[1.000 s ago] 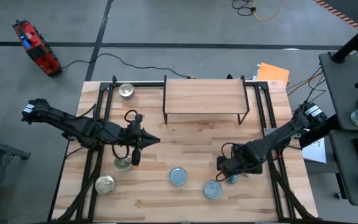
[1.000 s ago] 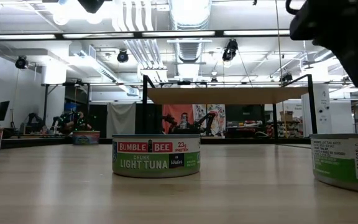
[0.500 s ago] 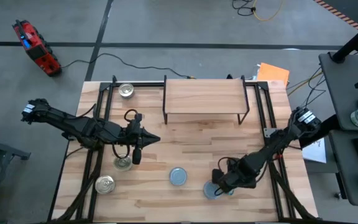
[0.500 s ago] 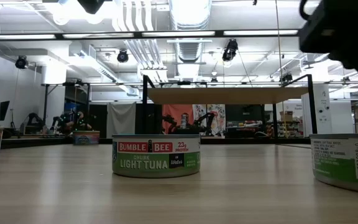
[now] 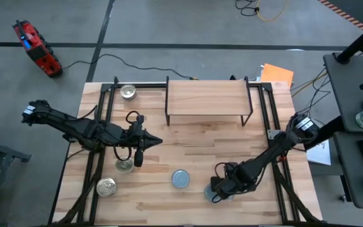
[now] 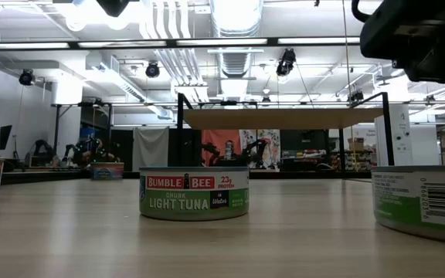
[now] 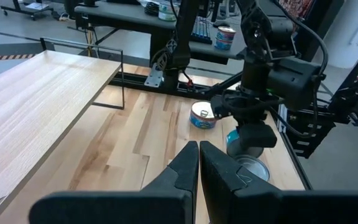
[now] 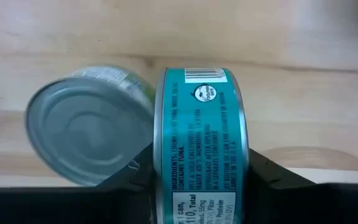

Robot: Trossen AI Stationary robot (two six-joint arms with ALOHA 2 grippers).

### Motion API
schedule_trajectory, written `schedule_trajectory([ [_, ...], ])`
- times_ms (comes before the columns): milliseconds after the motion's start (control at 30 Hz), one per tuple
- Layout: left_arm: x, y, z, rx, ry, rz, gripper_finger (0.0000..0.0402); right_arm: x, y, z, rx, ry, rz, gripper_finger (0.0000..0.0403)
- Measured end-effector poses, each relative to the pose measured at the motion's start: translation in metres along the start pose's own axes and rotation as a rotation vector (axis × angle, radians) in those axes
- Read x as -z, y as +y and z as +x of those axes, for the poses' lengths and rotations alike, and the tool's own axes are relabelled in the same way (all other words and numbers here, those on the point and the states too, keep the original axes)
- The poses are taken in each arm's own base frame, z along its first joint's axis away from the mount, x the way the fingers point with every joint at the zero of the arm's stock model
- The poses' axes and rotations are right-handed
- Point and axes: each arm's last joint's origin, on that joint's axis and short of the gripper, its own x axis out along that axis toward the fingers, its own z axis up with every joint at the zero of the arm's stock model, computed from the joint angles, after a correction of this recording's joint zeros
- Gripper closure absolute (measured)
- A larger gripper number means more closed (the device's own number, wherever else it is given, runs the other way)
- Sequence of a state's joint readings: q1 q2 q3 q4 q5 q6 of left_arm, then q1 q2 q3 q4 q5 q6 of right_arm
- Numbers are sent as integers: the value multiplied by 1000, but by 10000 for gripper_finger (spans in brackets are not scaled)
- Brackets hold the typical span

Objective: Stack canned seafood by type on shelf
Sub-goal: Put the blue tuna can on the shelf

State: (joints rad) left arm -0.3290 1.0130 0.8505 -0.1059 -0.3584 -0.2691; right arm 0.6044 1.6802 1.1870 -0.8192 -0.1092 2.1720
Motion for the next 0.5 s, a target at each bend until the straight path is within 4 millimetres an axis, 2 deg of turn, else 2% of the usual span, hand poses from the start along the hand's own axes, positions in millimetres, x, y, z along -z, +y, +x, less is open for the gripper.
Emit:
schedule_trajectory([
  [133, 0, 0, 0, 0, 0, 3, 401, -5, -8, -17, 33, -32, -8, 282],
  [300, -3, -1, -1, 3, -7, -3, 401, -16, -12, -64, 24, -111, -26, 282],
  [500, -24, -4, -9, 16, -18, -9, 402, -53, 12, -118, -140, -242, -119, 282],
])
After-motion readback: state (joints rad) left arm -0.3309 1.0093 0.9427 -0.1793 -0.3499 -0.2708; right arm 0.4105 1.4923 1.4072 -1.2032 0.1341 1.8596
